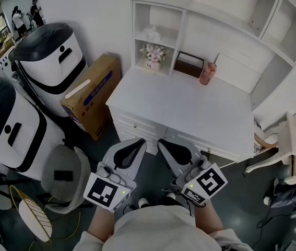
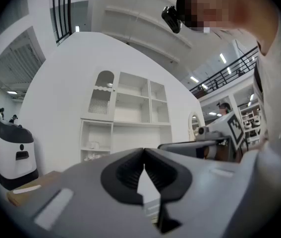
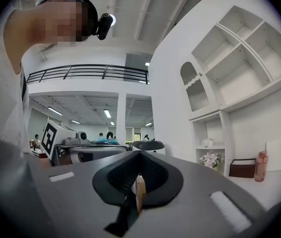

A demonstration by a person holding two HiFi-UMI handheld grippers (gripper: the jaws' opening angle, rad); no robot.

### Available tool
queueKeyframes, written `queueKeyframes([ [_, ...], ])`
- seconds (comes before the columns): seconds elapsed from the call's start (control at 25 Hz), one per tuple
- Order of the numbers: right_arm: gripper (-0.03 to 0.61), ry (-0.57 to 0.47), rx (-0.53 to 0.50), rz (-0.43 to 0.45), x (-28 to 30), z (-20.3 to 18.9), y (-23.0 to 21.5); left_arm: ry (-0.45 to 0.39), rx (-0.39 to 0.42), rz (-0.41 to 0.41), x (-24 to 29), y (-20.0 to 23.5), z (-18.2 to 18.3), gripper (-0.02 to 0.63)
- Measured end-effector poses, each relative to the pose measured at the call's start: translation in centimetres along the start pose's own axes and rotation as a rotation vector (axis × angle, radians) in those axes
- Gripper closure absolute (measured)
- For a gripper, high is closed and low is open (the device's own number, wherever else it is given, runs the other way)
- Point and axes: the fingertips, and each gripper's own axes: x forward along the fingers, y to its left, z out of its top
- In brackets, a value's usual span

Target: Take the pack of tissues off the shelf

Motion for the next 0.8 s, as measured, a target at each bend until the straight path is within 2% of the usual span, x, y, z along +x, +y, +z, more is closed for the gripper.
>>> queueKeyframes([
  [0.52, 0.578, 0.019, -0.014, -0.014, -0.8, 0.1, 0.0, -0.018, -0.001, -0.009, 0.2, -0.8, 0.4, 0.612],
  [0.8, 0.578, 0.009, 0.045, -0.027, -0.8, -0.7, 0.5, -0.008, -0.009, -0.026, -0.3, -0.9, -0.1, 0.612],
])
